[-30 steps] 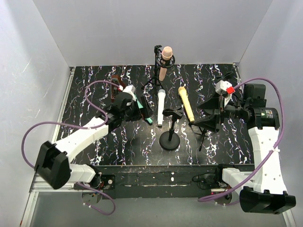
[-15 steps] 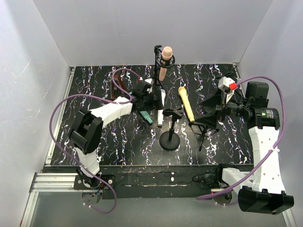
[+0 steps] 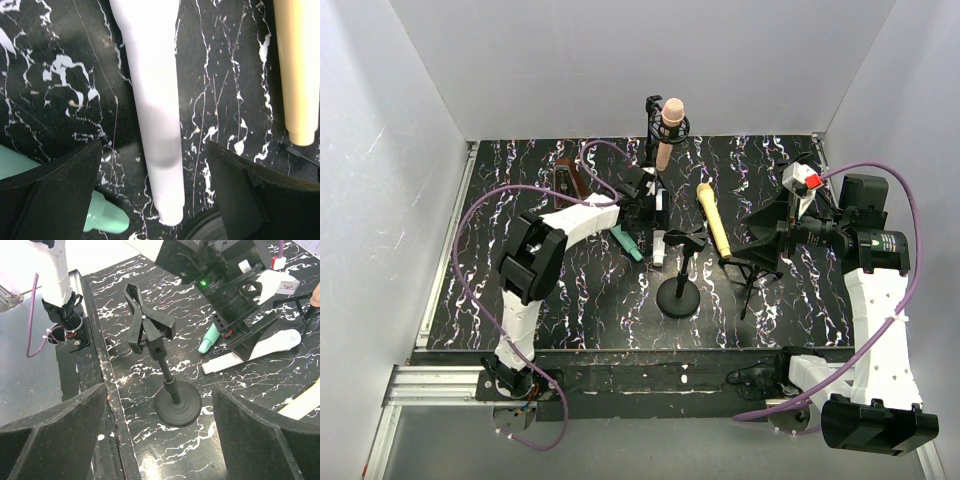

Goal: Attach the microphones to the stand

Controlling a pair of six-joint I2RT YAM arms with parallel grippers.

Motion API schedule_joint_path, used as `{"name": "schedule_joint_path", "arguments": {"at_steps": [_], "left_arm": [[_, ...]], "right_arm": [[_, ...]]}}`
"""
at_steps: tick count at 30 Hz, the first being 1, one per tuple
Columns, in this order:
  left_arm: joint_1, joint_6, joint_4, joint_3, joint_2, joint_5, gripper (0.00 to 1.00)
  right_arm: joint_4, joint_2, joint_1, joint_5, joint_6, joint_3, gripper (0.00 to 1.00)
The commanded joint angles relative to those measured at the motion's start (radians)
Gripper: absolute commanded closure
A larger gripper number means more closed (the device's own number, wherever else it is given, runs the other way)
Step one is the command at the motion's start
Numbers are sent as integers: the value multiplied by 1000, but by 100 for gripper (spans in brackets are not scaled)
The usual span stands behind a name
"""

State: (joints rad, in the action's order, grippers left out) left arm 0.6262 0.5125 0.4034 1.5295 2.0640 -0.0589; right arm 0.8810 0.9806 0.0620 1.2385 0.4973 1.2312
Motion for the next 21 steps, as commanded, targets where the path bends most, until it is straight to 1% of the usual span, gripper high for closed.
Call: {"name": "schedule_joint_path", "arguments": {"at_steps": [1,2,5,10,13,15,17,19,21], "left_arm": [[12,-35,61,93,37,45,17],[20,-42,77,112,53,82,17],[36,-58,109,149,90,108,22],[52,-71,141,178,133,122,37],[55,-69,144,181,142,107,54],[55,-69,147,182,142,91,71],[56,-65,147,185,137,68,85],[56,-54,147,184,113,59,94],[55,-45,140,175,70,10,99]], "right_arm": [[-33,-16,9,33,-16,-7,9],[-33,-16,9,35,-17,-9,9],[-36,-19,12,42,-19,-7,9],[-39,-22,16,52,-20,-10,9],[-37,-22,16,53,-20,-10,9],[-37,-23,16,58,-20,-9,9],[-37,-25,18,56,-22,-7,9],[-36,-29,21,59,-22,-7,9],[-33,-33,21,58,-23,-6,9]]}}
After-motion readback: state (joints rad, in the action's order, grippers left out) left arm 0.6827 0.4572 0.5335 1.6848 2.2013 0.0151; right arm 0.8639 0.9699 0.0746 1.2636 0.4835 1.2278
